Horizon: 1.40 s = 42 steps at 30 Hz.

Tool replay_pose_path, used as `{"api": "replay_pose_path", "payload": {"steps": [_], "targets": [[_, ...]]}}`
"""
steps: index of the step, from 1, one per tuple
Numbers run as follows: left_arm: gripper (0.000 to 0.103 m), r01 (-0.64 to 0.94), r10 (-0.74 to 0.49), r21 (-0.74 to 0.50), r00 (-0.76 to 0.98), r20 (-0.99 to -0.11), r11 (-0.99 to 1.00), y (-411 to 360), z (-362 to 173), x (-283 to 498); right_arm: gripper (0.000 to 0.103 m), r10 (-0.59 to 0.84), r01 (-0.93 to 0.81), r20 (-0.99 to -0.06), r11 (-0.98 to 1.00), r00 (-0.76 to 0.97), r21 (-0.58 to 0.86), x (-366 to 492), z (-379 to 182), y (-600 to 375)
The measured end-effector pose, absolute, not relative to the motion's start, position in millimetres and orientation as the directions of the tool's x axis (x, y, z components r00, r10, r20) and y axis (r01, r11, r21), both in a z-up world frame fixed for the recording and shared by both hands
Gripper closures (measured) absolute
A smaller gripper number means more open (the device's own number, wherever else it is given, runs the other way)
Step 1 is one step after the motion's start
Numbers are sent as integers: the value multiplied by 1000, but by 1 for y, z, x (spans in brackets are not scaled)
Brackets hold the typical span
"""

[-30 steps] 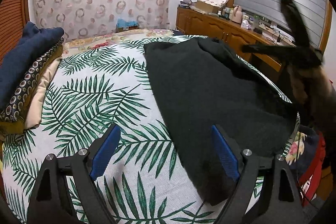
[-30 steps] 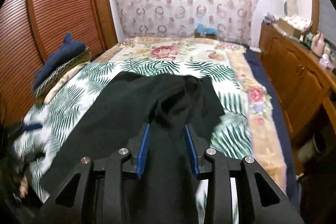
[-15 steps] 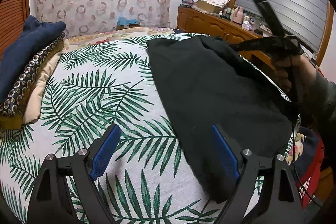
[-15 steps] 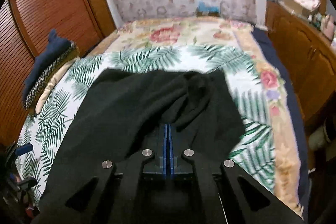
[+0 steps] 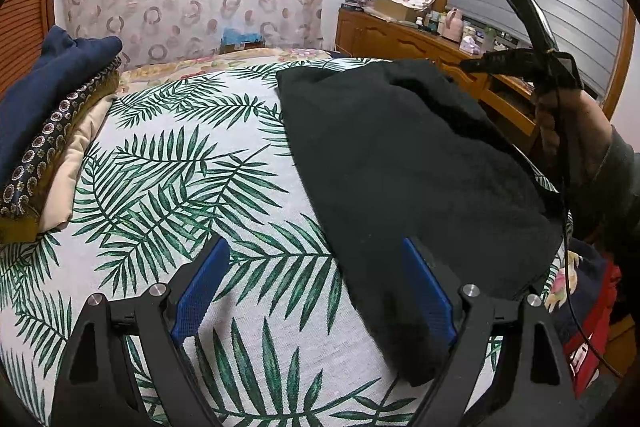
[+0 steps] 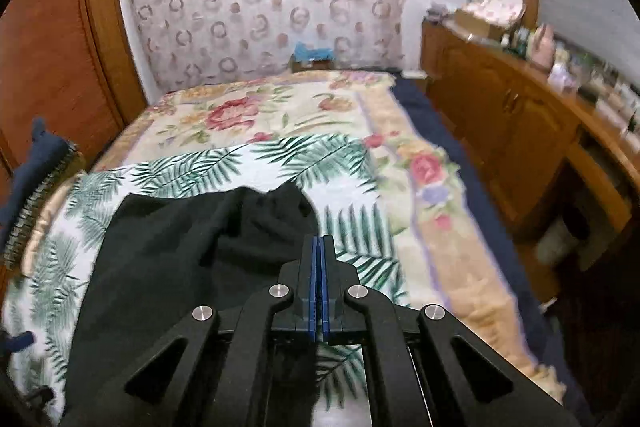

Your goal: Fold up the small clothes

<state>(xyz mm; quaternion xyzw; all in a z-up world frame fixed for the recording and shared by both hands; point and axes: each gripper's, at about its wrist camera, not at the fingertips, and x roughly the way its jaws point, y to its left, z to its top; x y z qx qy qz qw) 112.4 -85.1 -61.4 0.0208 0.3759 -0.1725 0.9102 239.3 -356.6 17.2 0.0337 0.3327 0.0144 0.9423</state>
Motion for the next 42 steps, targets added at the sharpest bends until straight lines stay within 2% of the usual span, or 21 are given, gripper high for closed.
{"api": "replay_pose_path", "payload": {"steps": [3,4,5,6,7,8,13,20,21,22,23,25,27,29,30,32,33,37,42], "targets": [[15,331,-301,-94,656,-692,939,-84,-62,111,101,50,-22,-618,998,785,52,235,12,-341],[15,331,-303,-98,655,-692,938,-84,-62,111,93,75,-50,-613,997,786,57,233,11,-338],[15,331,-306,-102,653,-693,938,-84,-63,110,79,108,-86,-613,994,783,66,231,10,-335],[15,332,-307,-105,649,-696,938,-84,-64,110,71,144,-121,-620,990,772,78,231,7,-330],[15,332,-307,-105,647,-698,937,-86,-65,110,55,177,-152,-629,984,757,93,232,4,-327],[15,334,-307,-104,645,-700,937,-86,-65,110,51,213,-187,-638,976,740,108,233,-1,-322],[15,341,-306,-96,639,-706,935,-90,-67,109,50,268,-258,-640,960,720,111,243,-12,-296],[15,337,-309,-107,634,-709,935,-89,-70,109,50,220,-144,-693,975,686,167,295,-16,-300],[15,337,-310,-107,634,-709,935,-89,-70,109,56,230,-132,-700,973,676,192,303,-18,-306],[15,338,-311,-108,633,-709,935,-89,-70,108,96,239,-128,-705,970,668,207,307,-16,-308],[15,339,-311,-108,633,-709,935,-89,-70,107,99,267,-148,-715,963,646,226,312,-17,-309],[15,339,-312,-109,632,-710,934,-88,-70,106,100,288,-168,-690,957,664,238,308,-9,-313],[15,340,-317,-115,630,-709,933,-88,-71,104,99,229,-102,-635,968,738,231,295,7,-330],[15,342,-320,-118,626,-711,932,-89,-72,106,98,104,17,-660,985,744,174,295,10,-345],[15,345,-319,-116,624,-713,932,-89,-72,107,94,58,34,-670,992,740,125,296,10,-347],[15,348,-319,-112,624,-714,931,-90,-71,106,65,27,26,-695,997,719,67,299,7,-348],[15,349,-319,-112,622,-715,930,-90,-71,106,60,41,9,-708,998,705,67,298,6,-350],[17,374,-339,-117,609,-717,920,-90,-72,99,57,102,-82,-675,995,730,61,252,8,-351],[40,418,-425,-199,565,-707,886,-91,-69,89,51,195,-196,-699,977,688,80,169,-17,-349]]}}
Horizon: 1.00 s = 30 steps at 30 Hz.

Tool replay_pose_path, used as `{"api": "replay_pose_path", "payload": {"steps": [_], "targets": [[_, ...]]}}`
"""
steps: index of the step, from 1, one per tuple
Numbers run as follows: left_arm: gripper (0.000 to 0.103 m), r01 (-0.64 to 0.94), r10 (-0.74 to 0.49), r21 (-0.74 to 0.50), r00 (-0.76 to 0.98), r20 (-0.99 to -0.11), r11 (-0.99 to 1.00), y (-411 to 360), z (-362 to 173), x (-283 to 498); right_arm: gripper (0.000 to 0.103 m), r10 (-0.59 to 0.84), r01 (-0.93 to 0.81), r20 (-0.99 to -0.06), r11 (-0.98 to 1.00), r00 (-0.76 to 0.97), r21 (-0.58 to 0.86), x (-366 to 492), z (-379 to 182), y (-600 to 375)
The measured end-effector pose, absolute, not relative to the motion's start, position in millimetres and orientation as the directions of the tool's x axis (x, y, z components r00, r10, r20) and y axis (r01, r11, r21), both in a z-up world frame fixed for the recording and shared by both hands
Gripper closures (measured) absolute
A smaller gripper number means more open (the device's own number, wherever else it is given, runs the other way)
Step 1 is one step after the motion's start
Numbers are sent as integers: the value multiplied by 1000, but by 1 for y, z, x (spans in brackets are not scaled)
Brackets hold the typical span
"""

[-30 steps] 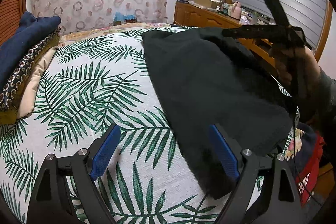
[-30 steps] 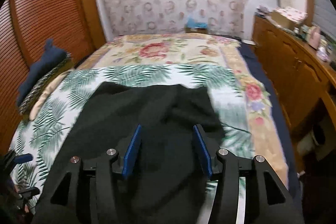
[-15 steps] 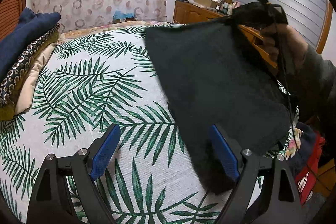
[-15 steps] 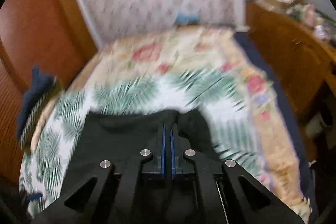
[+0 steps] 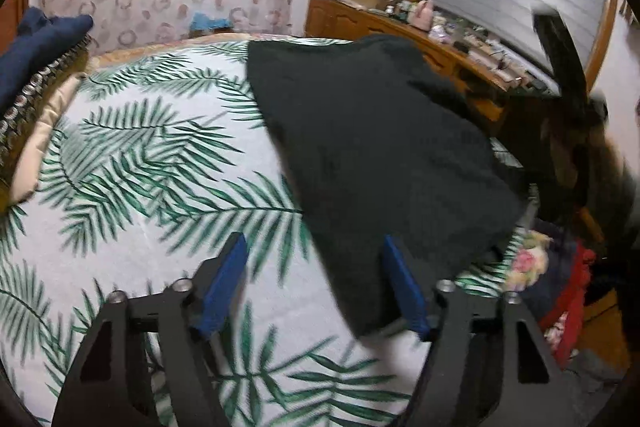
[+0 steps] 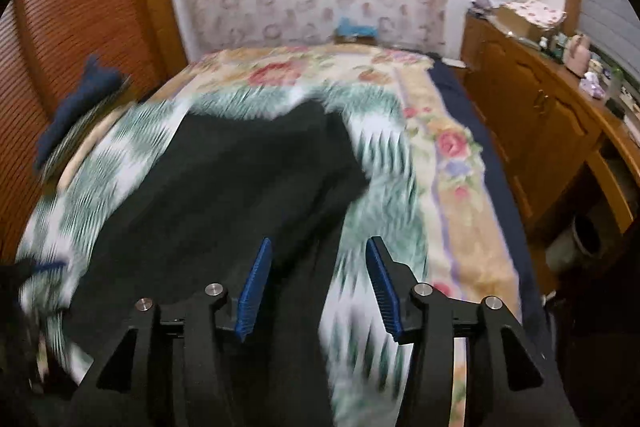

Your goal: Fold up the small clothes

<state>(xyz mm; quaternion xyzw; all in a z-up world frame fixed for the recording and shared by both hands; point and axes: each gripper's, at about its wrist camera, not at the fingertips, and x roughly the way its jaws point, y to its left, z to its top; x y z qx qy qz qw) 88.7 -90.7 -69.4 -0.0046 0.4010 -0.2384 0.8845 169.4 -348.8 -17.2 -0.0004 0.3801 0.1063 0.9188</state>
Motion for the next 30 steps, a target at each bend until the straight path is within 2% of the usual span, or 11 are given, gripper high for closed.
{"api": "replay_pose_path", "payload": {"steps": [1,4,15,17,18,20,21,22,24,25,30], "targets": [[45,421,-427,-199,562,-708,885,-92,-69,87,50,196,-201,-704,977,683,77,157,-24,-348],[51,433,-417,-175,561,-715,884,-98,-68,82,50,197,-212,-714,975,672,69,126,-45,-348],[53,447,-405,-159,536,-741,880,-102,-73,72,50,207,-201,-740,975,639,100,89,-58,-353],[57,456,-408,-156,528,-745,876,-106,-76,70,60,227,-234,-740,967,633,96,83,-58,-346],[64,461,-399,-139,534,-745,876,-108,-76,67,65,224,-249,-741,965,633,79,80,-58,-342],[77,476,-414,-149,519,-748,866,-112,-76,65,85,246,-272,-736,958,630,87,77,-57,-340],[85,482,-421,-154,514,-748,862,-114,-75,64,88,259,-277,-735,956,627,100,76,-57,-342],[93,487,-418,-145,516,-748,861,-116,-73,63,90,270,-285,-733,952,624,108,76,-56,-343],[96,499,-458,-194,485,-745,845,-117,-67,64,93,275,-294,-728,950,628,105,77,-58,-342],[97,507,-488,-225,473,-734,832,-117,-61,65,94,290,-299,-719,947,632,118,77,-57,-346],[99,534,-533,-220,551,-643,817,-113,-9,70,95,366,-305,-613,930,700,208,68,-26,-370]]}}
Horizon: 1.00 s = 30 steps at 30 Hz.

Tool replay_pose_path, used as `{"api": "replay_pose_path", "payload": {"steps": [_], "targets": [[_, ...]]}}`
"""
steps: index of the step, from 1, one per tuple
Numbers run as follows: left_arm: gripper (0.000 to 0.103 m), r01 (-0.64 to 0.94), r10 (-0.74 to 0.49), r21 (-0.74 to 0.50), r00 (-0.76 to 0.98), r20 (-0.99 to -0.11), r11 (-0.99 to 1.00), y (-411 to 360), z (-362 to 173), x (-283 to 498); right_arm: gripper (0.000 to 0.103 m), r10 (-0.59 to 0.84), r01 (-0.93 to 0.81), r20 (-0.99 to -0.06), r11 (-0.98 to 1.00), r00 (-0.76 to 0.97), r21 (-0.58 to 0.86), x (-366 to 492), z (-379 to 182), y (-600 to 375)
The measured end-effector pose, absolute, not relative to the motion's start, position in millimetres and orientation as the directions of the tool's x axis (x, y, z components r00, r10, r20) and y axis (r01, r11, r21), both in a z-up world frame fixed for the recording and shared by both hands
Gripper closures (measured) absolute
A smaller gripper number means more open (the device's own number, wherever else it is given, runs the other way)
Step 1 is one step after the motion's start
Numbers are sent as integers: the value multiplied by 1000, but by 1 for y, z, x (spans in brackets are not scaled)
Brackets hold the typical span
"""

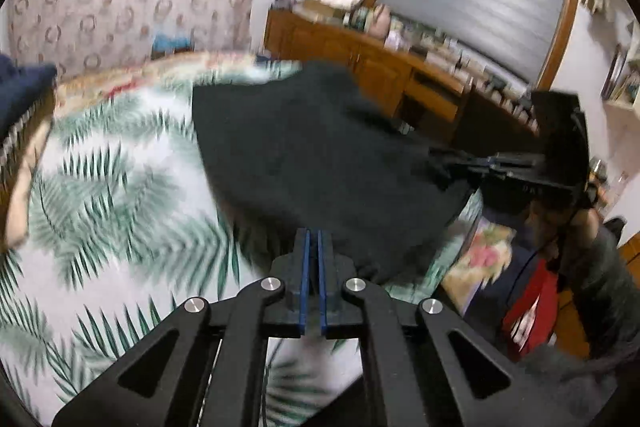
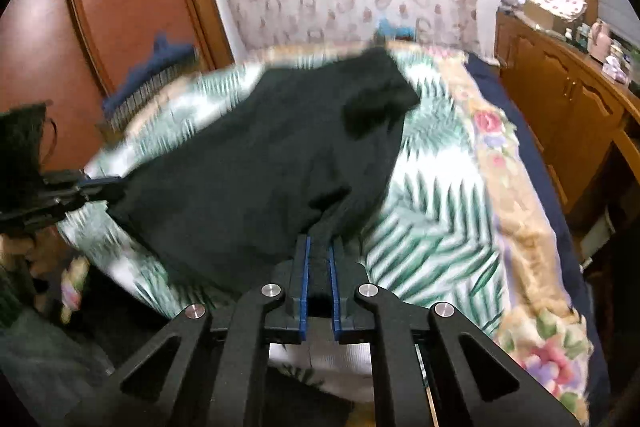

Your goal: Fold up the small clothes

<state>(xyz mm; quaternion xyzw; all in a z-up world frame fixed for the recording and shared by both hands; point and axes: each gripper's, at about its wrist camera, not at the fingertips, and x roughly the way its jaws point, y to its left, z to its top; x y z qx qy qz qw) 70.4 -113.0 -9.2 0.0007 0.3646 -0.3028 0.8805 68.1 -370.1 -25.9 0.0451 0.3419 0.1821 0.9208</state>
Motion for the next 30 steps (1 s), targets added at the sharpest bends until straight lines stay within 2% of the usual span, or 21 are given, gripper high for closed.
{"api": "replay_pose_path", "payload": {"steps": [6,11,19,27,29,30], "targets": [[99,509,-525,-205,632,-570,836,-106,32,114,96,414,-331,-483,910,772,250,86,21,-387],[99,468,-474,-169,675,-565,867,-110,44,169,96,418,-345,-442,908,794,239,128,44,-389],[101,383,-381,-134,696,-609,914,-112,34,272,96,373,-323,-489,928,789,187,231,43,-368],[100,328,-342,-145,691,-637,934,-97,21,308,96,315,-269,-562,949,765,165,302,33,-354],[89,321,-340,-156,664,-666,934,-96,12,313,96,296,-258,-596,954,746,150,311,27,-350],[77,325,-346,-165,643,-683,931,-97,5,313,96,296,-256,-610,954,735,154,314,22,-349]]}}
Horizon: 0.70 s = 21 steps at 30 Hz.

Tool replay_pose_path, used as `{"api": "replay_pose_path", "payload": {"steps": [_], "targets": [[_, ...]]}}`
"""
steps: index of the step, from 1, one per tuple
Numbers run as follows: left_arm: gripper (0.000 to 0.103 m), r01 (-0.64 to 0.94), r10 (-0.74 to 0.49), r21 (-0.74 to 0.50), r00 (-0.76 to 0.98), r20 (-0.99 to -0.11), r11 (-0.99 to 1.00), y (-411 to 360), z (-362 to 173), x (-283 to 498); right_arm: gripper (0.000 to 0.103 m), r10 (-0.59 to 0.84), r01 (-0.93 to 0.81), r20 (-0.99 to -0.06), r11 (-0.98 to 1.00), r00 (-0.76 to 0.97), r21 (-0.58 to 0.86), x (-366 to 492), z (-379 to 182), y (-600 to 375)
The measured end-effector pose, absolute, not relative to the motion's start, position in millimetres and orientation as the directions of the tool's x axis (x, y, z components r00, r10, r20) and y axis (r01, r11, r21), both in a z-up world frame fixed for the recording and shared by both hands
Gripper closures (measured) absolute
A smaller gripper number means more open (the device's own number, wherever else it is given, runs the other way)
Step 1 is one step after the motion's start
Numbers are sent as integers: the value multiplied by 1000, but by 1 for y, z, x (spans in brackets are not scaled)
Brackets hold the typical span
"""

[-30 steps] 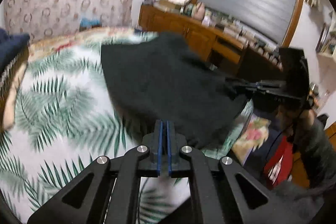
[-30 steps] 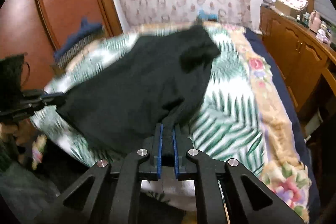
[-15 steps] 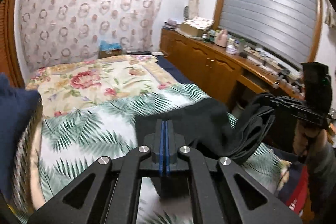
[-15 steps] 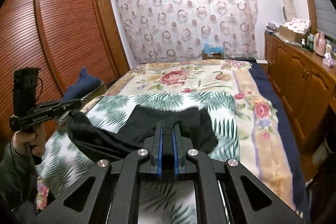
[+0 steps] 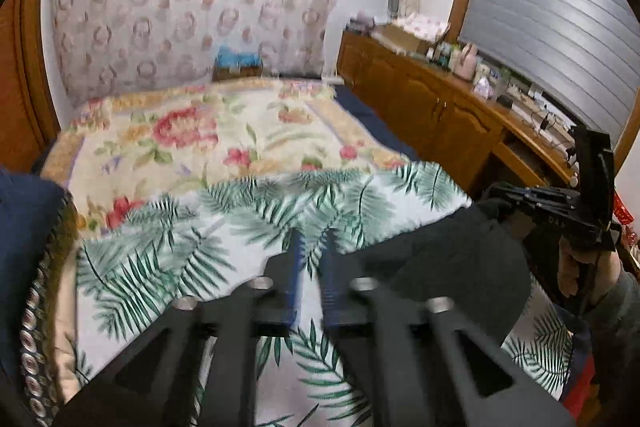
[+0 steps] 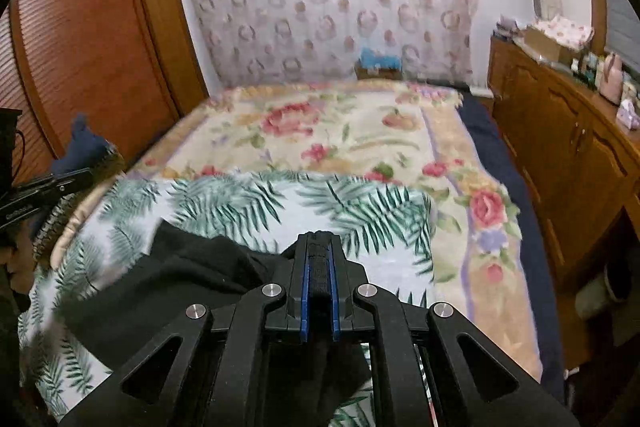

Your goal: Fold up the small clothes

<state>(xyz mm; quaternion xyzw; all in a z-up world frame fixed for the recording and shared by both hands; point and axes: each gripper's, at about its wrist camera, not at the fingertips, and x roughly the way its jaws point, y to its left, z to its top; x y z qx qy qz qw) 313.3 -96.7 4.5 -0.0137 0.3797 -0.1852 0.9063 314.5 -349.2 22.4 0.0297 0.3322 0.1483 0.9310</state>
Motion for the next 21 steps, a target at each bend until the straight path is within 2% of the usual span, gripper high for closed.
{"api": "replay_pose_path", "payload": {"steps": [1,3,6,14,15,16,18,21], "targets": [[70,332,-355,-174,627,-694,927,-98,-2,312,96,298,-258,-617,954,728,156,317,21,-350],[63,352,-378,-197,580,-721,915,-102,-18,308,96,293,-260,-633,954,716,148,315,16,-346],[63,371,-398,-222,513,-761,902,-111,-39,299,96,295,-261,-641,954,709,150,318,19,-348],[63,395,-433,-265,435,-790,880,-136,-62,292,96,278,-267,-644,957,713,118,313,28,-344],[66,395,-435,-266,438,-787,879,-136,-62,291,96,277,-267,-644,957,713,117,311,27,-344],[78,403,-441,-268,437,-784,875,-137,-61,290,96,277,-268,-644,957,713,116,311,24,-347],[88,416,-444,-260,444,-779,872,-139,-57,286,96,280,-270,-646,956,710,117,309,22,-347],[91,441,-447,-236,473,-759,866,-142,-47,276,96,284,-274,-646,954,708,119,314,18,-350]]}}
